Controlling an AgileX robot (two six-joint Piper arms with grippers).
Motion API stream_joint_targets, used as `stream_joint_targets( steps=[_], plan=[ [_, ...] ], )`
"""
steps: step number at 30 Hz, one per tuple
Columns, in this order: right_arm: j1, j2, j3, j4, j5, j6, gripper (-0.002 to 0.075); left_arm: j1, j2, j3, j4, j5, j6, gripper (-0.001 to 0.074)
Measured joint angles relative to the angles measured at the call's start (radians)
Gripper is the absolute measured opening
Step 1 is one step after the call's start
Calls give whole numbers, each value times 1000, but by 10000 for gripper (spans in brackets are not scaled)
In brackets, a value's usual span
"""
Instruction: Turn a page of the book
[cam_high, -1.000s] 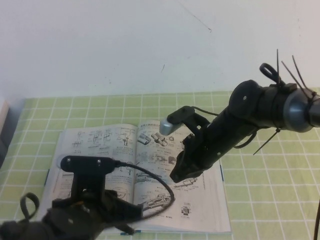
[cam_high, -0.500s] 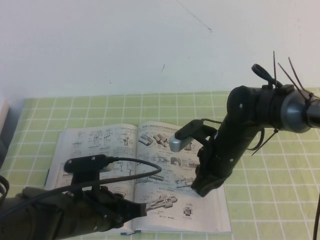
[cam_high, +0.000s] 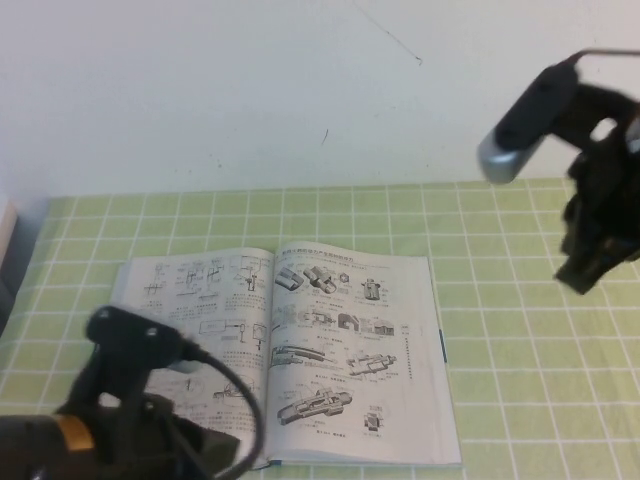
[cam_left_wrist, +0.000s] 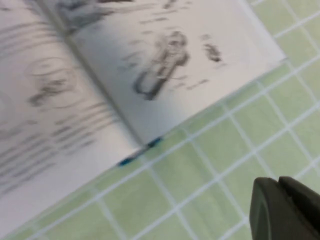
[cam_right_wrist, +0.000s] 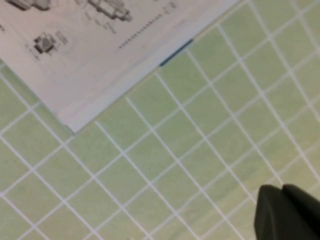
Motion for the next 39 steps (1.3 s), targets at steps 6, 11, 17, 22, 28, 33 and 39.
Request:
stream_joint_targets(
  steps=[6, 11, 17, 22, 28, 33, 39],
  plan=[
    [0, -273, 24, -132, 45, 104, 0, 0, -353, 0, 732, 54, -650, -4],
    [0, -508, 171, -167, 0, 156, 0, 0, -666, 7, 1042, 149, -812, -4],
    [0, -728, 492, -109, -164, 174, -1, 0, -938, 101, 1109, 137, -831, -4],
    [0, -880, 718, -152, -278, 239, 0, 0, -1017, 192, 1043, 14, -837, -4],
    [0, -1131, 950, -171, -523, 302, -1, 0, -1020, 300, 1006, -202, -841, -4],
    [0, -1323, 1068, -183, -652, 363, -1, 0, -1020, 323, 1016, -271, -841, -4],
    [0, -1409, 1105, -255, -655, 373, -1, 0, -1020, 329, 1017, -276, -841, -4]
  ],
)
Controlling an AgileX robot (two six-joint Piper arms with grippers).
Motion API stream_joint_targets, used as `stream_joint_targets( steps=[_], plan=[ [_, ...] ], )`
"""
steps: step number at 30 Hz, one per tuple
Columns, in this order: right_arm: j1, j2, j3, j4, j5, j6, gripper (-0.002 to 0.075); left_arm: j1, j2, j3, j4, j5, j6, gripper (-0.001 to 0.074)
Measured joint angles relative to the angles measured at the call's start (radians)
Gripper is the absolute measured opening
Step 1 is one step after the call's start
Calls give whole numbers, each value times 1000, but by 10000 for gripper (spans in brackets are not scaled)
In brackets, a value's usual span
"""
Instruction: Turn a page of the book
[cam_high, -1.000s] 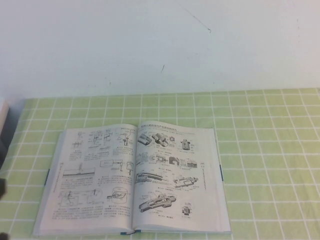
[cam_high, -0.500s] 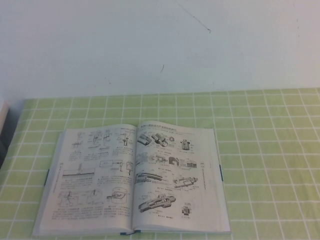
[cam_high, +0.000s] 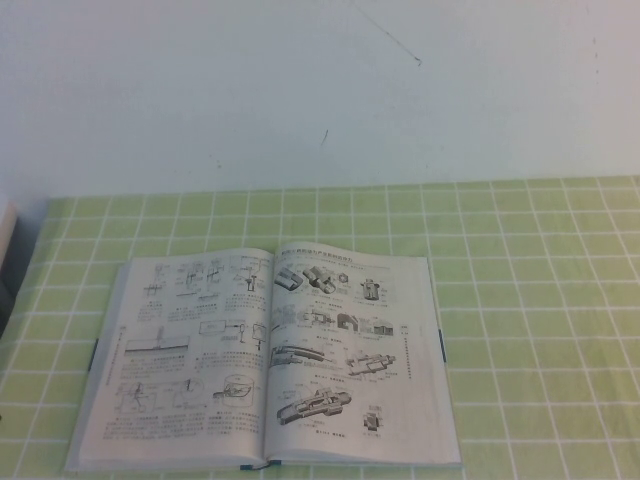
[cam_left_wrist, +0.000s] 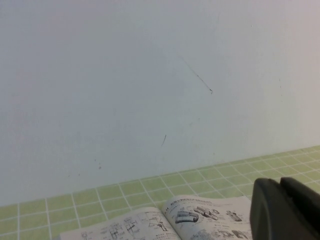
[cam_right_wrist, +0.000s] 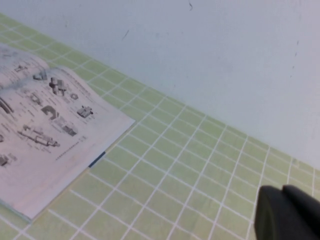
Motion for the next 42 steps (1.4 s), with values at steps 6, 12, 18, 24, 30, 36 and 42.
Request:
stream_joint_targets(
  steps=[6, 12, 18, 24, 30, 36, 42],
  plan=[
    [0, -4, 5, -2, 57, 2, -1, 0, 0, 0, 0, 0, 0, -4],
    [0, -5, 5, -4, 70, 2, -1, 0, 0, 0, 0, 0, 0, -4],
    [0, -5, 5, -4, 70, 4, -1, 12, 0, 22, -48, -6, 0, -4],
    [0, -5, 5, -4, 78, 4, -1, 176, -36, 72, -407, 84, 310, -4],
    [0, -5, 5, -4, 80, 4, -1, 330, -41, 218, -522, 15, 498, -4],
    [0, -5, 5, -4, 82, 4, -1, 358, -43, 250, -452, 73, 426, -4],
    [0, -5, 5, -4, 84, 4, -1, 368, -43, 250, -444, 109, 406, -4]
  ],
)
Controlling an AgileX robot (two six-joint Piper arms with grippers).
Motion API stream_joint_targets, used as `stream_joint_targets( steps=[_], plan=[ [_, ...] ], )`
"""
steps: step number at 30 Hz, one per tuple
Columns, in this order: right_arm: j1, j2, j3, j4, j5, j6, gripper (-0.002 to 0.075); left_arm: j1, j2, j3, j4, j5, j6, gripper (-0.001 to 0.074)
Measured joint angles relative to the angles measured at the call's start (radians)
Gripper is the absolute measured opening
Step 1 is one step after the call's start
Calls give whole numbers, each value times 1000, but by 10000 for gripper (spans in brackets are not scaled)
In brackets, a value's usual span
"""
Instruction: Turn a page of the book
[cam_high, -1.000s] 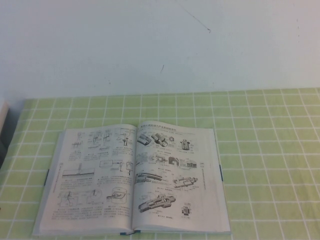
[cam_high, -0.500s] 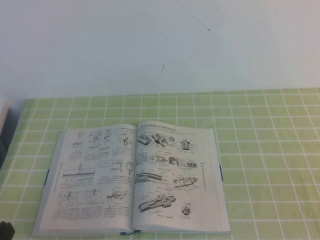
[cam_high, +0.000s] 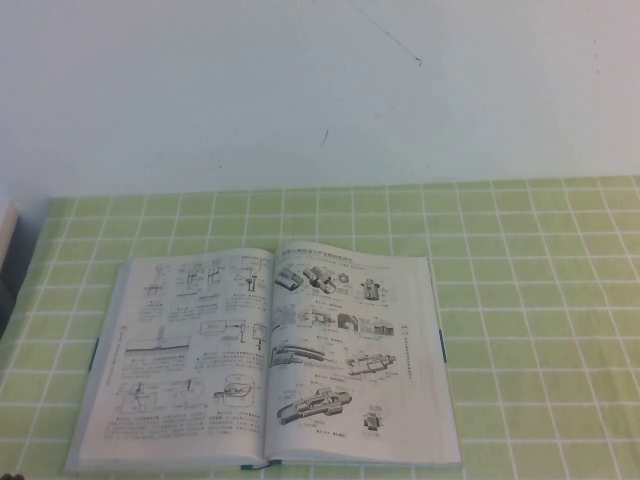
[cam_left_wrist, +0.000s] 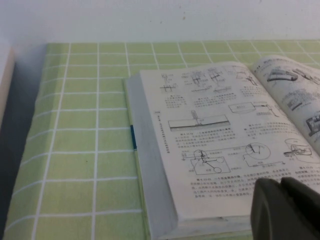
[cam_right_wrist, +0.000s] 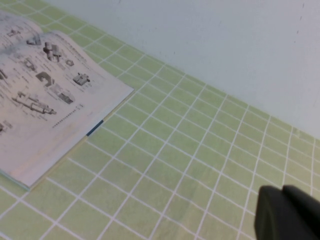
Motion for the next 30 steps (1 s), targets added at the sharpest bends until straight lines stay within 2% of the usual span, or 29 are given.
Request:
stream_joint_targets(
  steps=[6, 30],
  plan=[
    [0, 0, 0, 0, 2, 0, -1, 77, 0, -2, -49, 4, 11, -4],
    [0, 0, 6, 0, 24, 0, -1, 109, 0, -2, -71, 8, 76, -4]
  ],
)
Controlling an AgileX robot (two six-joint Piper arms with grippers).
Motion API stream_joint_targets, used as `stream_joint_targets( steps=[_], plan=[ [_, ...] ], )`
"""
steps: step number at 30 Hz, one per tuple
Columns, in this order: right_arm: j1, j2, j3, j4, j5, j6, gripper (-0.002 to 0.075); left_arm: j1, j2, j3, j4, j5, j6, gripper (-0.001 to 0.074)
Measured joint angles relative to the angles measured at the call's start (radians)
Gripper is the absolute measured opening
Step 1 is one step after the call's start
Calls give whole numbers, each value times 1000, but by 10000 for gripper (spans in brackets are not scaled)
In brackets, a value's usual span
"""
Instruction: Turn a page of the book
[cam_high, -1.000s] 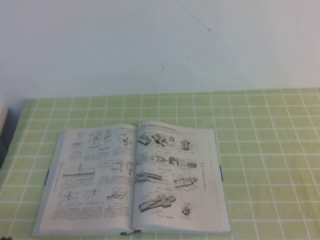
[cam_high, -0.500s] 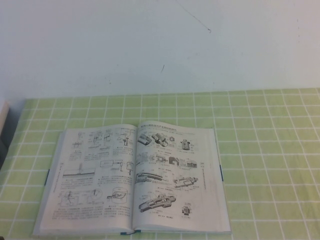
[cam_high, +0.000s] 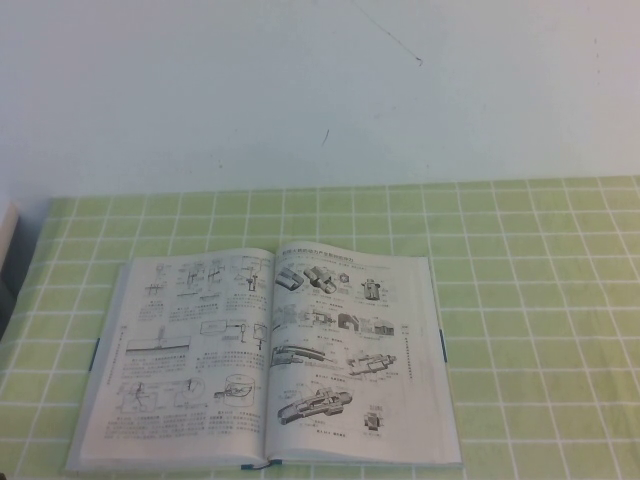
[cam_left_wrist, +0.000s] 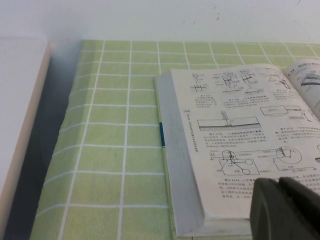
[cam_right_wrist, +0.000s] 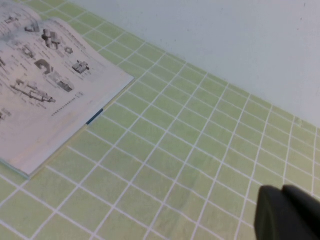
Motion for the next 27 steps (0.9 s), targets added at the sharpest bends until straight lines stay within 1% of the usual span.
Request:
stream_joint_targets(
  steps=[7, 12, 27],
  plan=[
    [0, 0, 0, 0, 0, 0, -1, 0, 0, 0, 0, 2, -14, -4],
    [0, 0, 0, 0, 0, 0, -1, 4, 0, 0, -8, 5, 34, -4],
    [0, 0, 0, 0, 0, 0, -2, 10, 0, 0, -8, 5, 44, -4]
  ],
)
